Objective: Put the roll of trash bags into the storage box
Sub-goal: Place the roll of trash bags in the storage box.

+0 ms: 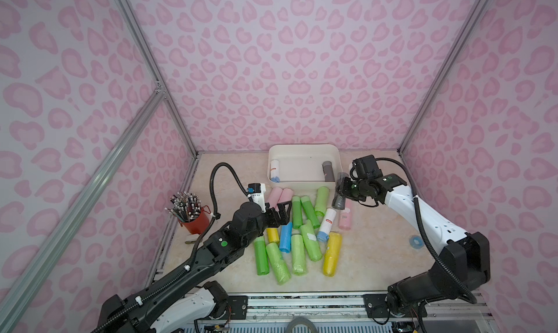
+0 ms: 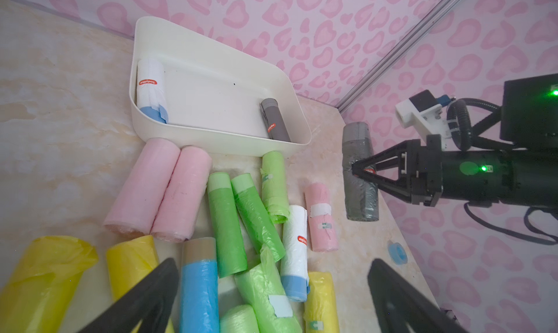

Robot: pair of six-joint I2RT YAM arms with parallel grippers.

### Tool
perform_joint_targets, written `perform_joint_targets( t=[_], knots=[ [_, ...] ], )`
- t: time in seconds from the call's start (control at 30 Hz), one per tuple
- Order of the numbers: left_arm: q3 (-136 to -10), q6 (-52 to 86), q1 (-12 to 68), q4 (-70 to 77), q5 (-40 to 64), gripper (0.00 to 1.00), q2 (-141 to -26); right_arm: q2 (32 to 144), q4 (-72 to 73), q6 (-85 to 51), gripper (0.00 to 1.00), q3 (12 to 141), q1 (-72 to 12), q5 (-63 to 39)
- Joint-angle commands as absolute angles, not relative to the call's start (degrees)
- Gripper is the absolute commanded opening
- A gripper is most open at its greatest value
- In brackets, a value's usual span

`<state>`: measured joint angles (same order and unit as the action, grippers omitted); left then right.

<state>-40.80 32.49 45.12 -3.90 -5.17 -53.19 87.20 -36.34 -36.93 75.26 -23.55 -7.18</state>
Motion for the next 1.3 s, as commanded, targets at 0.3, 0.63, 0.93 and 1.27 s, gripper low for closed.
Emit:
perform_joint_targets(
  t=[0.3,0.63,0.93,1.27],
  knots=[
    [-40.60,31.29,43.64,-4.86,-10.53,1.00,-51.01,109.10,-39.27,-28.83,0.31,100.64,-23.47,-1.74],
    [-42.21,31.16,43.16,-7.25,-11.87,1.00,-54.82,127.29,-39.65,-26.99,0.30,118.88,-23.47,-3.34],
    [-44.20,30.94,42.25,-6.55,-11.04,1.00,-60.47,138.05,-42.66,-24.21,0.31,131.04,-23.47,-1.30],
    [-45.88,30.59,41.75,-6.34,-10.03,1.00,-64.50,144.36,-47.74,-21.82,0.31,137.40,-23.12,4.75]
  ],
)
